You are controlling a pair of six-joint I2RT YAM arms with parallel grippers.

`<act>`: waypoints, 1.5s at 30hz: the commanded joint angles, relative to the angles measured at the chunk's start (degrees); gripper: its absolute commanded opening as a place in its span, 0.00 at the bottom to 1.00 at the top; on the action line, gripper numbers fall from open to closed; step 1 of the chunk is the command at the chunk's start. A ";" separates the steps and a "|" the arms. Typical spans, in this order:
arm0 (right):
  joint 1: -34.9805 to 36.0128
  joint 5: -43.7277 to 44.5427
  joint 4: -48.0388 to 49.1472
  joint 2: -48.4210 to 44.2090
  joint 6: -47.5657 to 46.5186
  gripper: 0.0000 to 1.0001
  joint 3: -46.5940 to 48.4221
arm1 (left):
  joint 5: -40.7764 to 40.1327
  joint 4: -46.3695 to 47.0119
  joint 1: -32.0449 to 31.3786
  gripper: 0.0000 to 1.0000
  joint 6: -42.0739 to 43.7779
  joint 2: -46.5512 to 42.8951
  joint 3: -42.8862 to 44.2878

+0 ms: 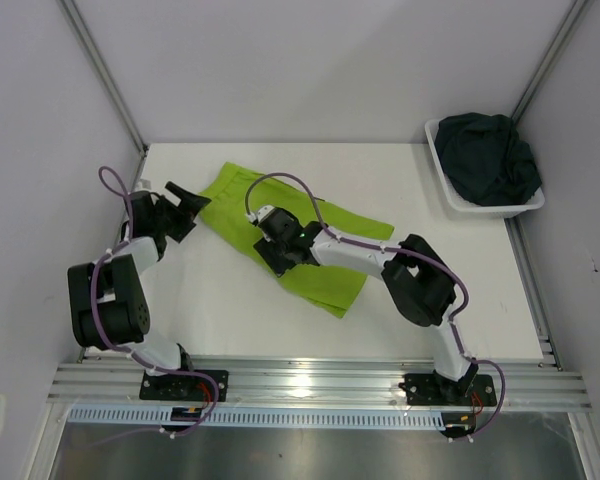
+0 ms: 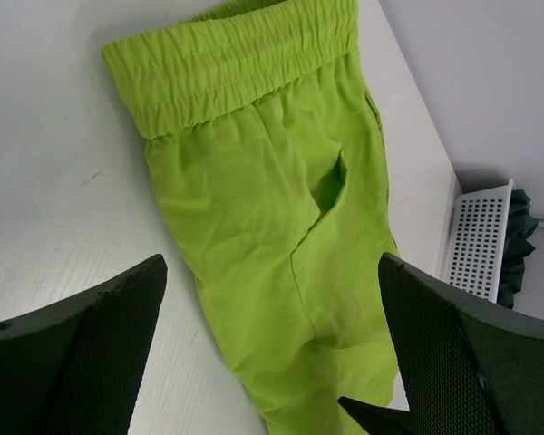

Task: Fold and stack the shorts
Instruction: Fold the shorts

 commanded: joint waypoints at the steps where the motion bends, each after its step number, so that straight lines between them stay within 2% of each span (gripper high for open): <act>1: 1.19 3.51 -6.18 1.63 -2.57 0.66 3.08 | -1.64 1.74 0.55 0.99 0.31 -5.19 -1.17; 13: 4.45 5.00 -8.82 4.62 -3.80 0.66 3.78 | -1.46 0.77 0.46 0.99 0.49 -7.57 -1.70; 17: 3.84 4.48 -11.98 6.99 -3.09 0.62 5.98 | -1.38 0.77 0.46 0.99 0.49 -7.13 -1.62; 20: 1.56 -0.08 -13.82 7.96 -0.90 0.52 5.99 | -1.02 1.12 0.55 0.99 0.40 -6.61 -1.62; 21: 1.11 -0.62 -14.09 8.05 -0.20 0.46 5.73 | -1.02 1.20 0.63 0.99 0.23 -6.43 -1.62; 25: 1.02 -0.71 -14.44 5.86 0.68 0.31 2.22 | -0.59 1.47 0.37 0.99 -0.04 -5.90 -1.62; 26: 1.37 -0.54 -14.36 5.33 1.12 0.21 0.03 | -0.50 1.38 0.54 0.99 -0.12 -5.73 -1.70; 29: 2.33 -0.27 -13.39 1.56 3.32 0.10 -4.89 | -0.15 1.21 0.46 0.99 -0.04 -5.55 -1.79; 37: 8.04 2.71 -9.96 -11.28 9.55 0.10 -24.92 | -0.23 2.26 -0.77 0.99 -0.65 -5.37 -5.04; 40: 8.58 3.42 -10.75 -15.15 10.79 0.12 -28.19 | 0.47 4.89 -2.09 0.99 -1.53 -5.02 -8.37; 45: 8.40 6.93 -12.95 -16.21 12.29 0.13 -28.99 | 0.47 8.41 -5.07 0.99 -2.94 -5.37 -14.00</act>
